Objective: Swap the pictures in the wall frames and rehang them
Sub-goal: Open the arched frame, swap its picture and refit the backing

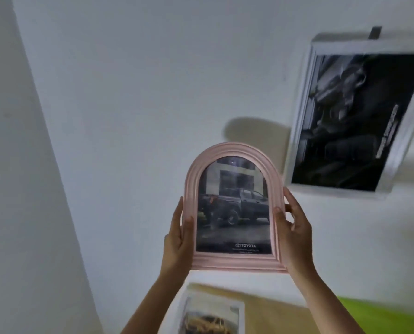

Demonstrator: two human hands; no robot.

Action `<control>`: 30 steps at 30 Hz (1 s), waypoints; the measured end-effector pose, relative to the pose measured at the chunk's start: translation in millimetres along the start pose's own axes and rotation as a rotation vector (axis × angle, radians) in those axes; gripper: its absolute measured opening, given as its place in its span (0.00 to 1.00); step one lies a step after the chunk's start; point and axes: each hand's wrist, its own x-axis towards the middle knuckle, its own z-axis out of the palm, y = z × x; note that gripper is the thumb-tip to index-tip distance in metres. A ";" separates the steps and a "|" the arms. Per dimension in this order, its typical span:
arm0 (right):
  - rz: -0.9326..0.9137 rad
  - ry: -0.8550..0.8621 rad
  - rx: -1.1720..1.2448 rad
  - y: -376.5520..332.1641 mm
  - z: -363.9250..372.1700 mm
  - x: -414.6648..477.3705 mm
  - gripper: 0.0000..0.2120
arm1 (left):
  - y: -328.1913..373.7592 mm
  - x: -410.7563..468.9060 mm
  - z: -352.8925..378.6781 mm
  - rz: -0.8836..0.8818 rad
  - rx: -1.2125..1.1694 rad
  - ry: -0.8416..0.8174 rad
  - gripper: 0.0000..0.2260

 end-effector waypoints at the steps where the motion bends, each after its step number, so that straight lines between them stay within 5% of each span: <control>1: -0.039 0.014 -0.014 -14.7 6.6 11.7 0.20 | 10.7 16.5 -4.1 0.033 -0.033 0.001 0.17; 11: -0.429 0.120 -0.172 -151.6 68.5 133.4 0.23 | 122.8 174.1 -37.7 0.426 -0.216 -0.063 0.19; 30: -0.442 0.018 -0.373 -177.8 103.6 201.1 0.28 | 144.4 262.7 -44.9 0.585 -0.112 -0.095 0.19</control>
